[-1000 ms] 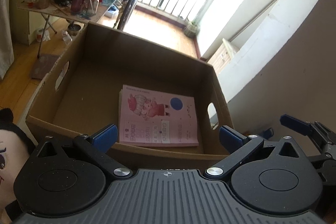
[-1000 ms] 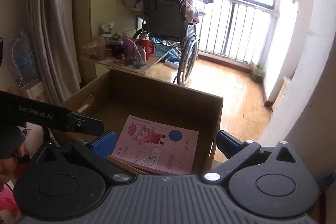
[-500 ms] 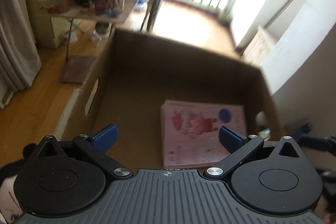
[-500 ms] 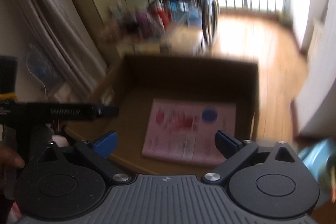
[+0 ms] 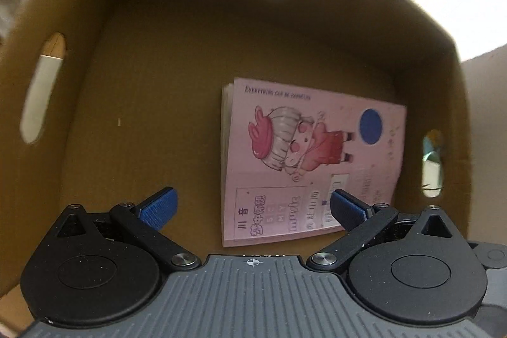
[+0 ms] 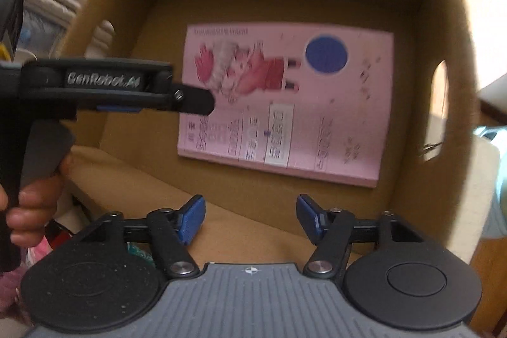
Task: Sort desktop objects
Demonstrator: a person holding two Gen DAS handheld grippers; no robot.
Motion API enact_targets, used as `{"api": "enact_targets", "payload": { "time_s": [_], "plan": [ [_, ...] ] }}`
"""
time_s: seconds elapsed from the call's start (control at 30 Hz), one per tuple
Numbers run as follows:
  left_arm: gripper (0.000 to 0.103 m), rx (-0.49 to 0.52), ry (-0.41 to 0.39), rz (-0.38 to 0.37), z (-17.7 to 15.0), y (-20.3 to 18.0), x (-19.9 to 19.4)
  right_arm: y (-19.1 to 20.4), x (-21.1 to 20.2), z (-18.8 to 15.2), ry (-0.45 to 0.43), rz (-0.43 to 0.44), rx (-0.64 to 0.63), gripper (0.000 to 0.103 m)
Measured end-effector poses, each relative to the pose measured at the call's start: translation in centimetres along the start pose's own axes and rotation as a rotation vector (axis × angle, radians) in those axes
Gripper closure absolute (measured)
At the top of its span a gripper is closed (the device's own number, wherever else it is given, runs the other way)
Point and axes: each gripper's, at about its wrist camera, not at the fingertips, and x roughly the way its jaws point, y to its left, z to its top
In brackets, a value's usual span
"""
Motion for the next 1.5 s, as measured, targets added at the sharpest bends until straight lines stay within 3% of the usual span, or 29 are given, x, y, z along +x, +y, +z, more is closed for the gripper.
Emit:
{"api": "enact_targets", "payload": {
  "time_s": [0.2, 0.53, 0.63, 1.33, 1.5],
  "plan": [
    [0.0, -0.011, 0.1, 0.003, 0.8, 0.1, 2.7, 0.1, 2.7, 1.4, 0.073, -0.006, 0.002, 0.04],
    [0.0, -0.008, 0.117, -0.025, 1.2, 0.2, 3.8, -0.2, 4.3, 2.4, 0.116, 0.006, 0.025, 0.041],
    [0.0, 0.015, 0.108, -0.06, 1.0, -0.1, 3.8, -0.2, 4.2, 2.3, 0.097, 0.017, 0.027, 0.041],
    [0.0, 0.157, -0.022, -0.102, 0.7, -0.9, 4.0, -0.4, 3.0, 0.7, -0.135, 0.11, 0.116, 0.041],
    [0.0, 0.178, -0.043, -0.128, 0.3, -0.6, 4.0, -0.4, 2.9, 0.4, -0.153, 0.134, 0.153, 0.041]
  ]
}}
